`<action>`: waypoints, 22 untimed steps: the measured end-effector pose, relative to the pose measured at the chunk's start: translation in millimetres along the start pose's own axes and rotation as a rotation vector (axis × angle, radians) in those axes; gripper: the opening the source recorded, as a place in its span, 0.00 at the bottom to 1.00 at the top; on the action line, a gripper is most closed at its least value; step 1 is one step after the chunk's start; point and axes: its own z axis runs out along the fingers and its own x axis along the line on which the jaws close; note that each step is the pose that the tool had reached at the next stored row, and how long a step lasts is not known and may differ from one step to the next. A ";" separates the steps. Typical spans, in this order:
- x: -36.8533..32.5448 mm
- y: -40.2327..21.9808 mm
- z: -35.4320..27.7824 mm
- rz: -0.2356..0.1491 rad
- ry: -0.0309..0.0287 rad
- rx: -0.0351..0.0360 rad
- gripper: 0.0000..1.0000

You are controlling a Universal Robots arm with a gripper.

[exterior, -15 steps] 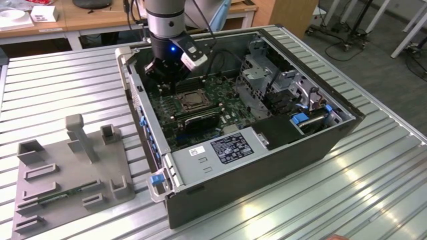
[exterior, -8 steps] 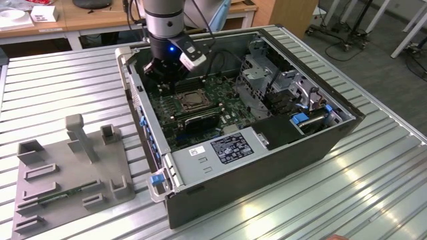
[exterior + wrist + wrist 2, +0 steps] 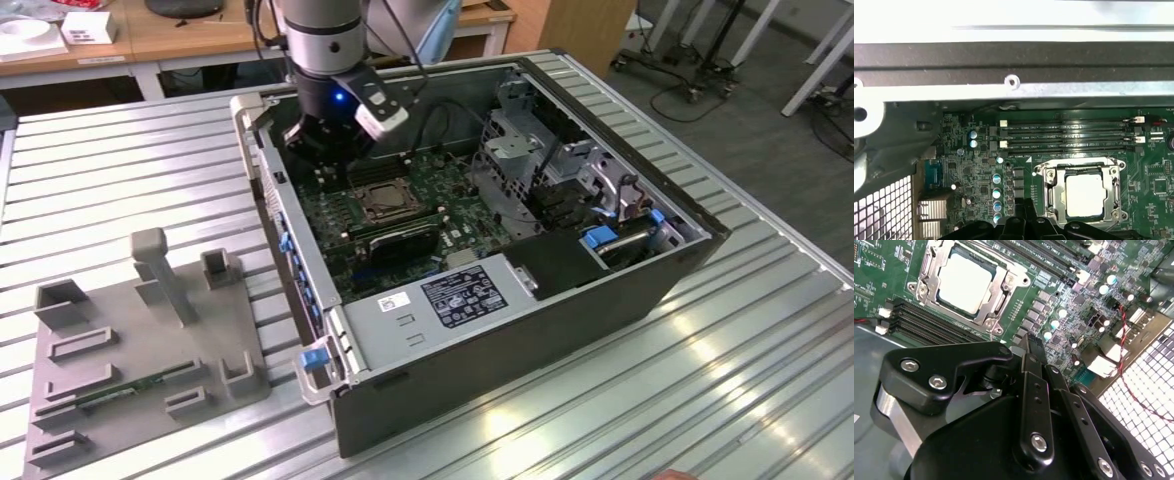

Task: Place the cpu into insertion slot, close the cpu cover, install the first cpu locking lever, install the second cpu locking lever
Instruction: 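Install the first cpu locking lever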

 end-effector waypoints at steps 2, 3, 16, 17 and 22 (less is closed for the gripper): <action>1.1 1.2 0.0 0.000 -0.0019 -0.0012 0.10; 1.5 2.1 0.0 0.000 -0.0027 -0.0015 0.10; 7.0 11.5 0.4 0.000 -0.0133 -0.0097 0.10; 7.5 11.9 0.4 0.000 -0.0147 -0.0122 0.10; 8.7 13.6 0.4 0.001 -0.0175 -0.0199 0.10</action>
